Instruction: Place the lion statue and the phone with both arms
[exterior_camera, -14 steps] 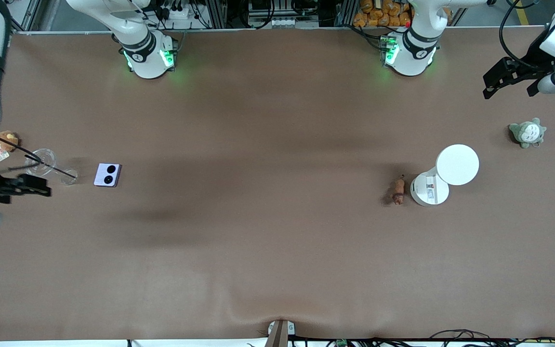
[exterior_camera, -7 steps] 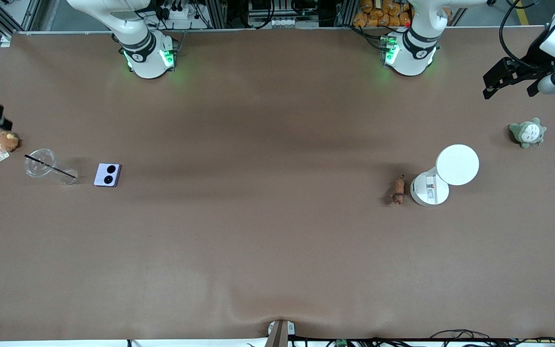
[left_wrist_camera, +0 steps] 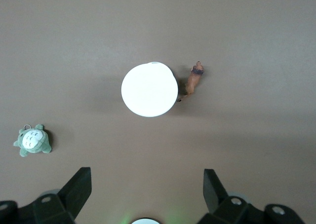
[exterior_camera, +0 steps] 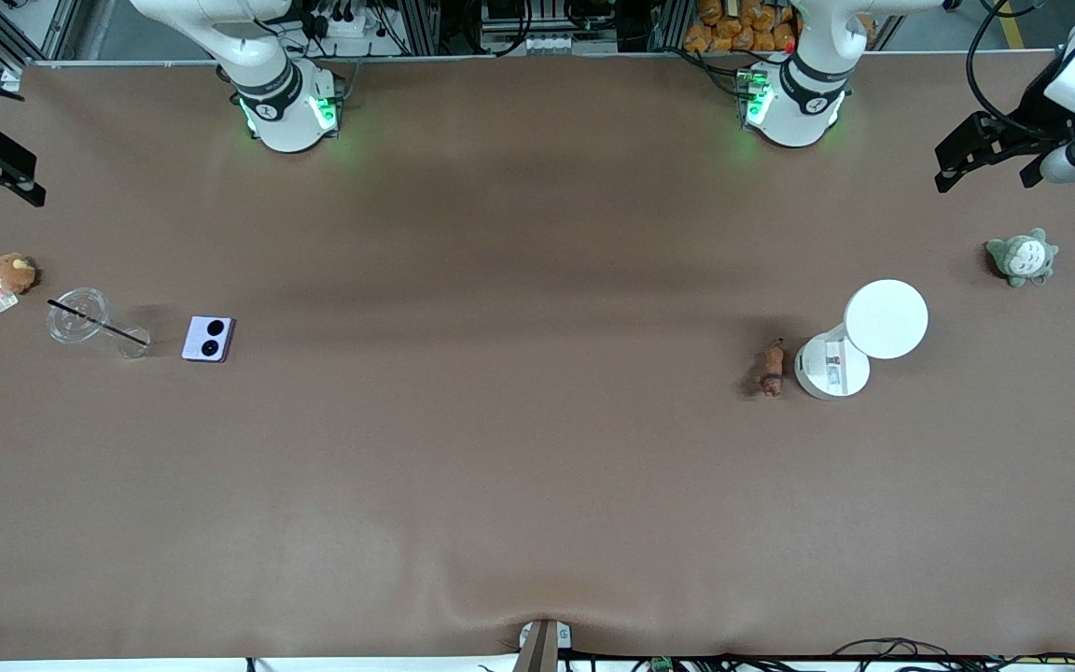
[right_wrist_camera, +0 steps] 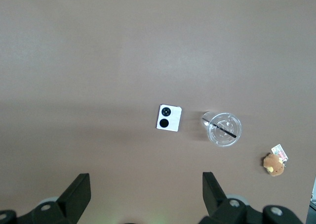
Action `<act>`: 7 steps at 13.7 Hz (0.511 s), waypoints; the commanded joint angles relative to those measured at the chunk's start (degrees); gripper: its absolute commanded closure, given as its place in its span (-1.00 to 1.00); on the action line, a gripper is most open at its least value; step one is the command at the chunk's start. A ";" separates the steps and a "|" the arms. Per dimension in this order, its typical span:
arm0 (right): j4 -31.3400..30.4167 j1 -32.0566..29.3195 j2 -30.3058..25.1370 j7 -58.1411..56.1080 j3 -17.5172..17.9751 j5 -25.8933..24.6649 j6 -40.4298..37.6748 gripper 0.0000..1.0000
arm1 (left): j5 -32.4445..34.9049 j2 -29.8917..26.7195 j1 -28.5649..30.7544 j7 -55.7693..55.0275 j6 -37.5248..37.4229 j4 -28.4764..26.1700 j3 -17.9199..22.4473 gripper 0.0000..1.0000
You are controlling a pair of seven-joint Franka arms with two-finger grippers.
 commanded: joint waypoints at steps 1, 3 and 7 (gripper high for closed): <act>3.91 -1.91 2.96 -1.16 1.02 -0.35 -0.49 -1.00 | 0.28 0.22 0.16 1.05 -0.53 0.45 -0.13 -1.00; 3.82 -1.47 2.97 -1.17 0.58 -0.09 -0.49 -1.00 | 0.37 0.22 0.16 1.05 -0.62 0.37 -0.13 -1.00; 3.65 -1.38 3.05 -0.81 0.41 2.73 -0.49 -1.00 | 0.46 0.92 0.16 0.96 -1.59 1.16 -0.13 -1.00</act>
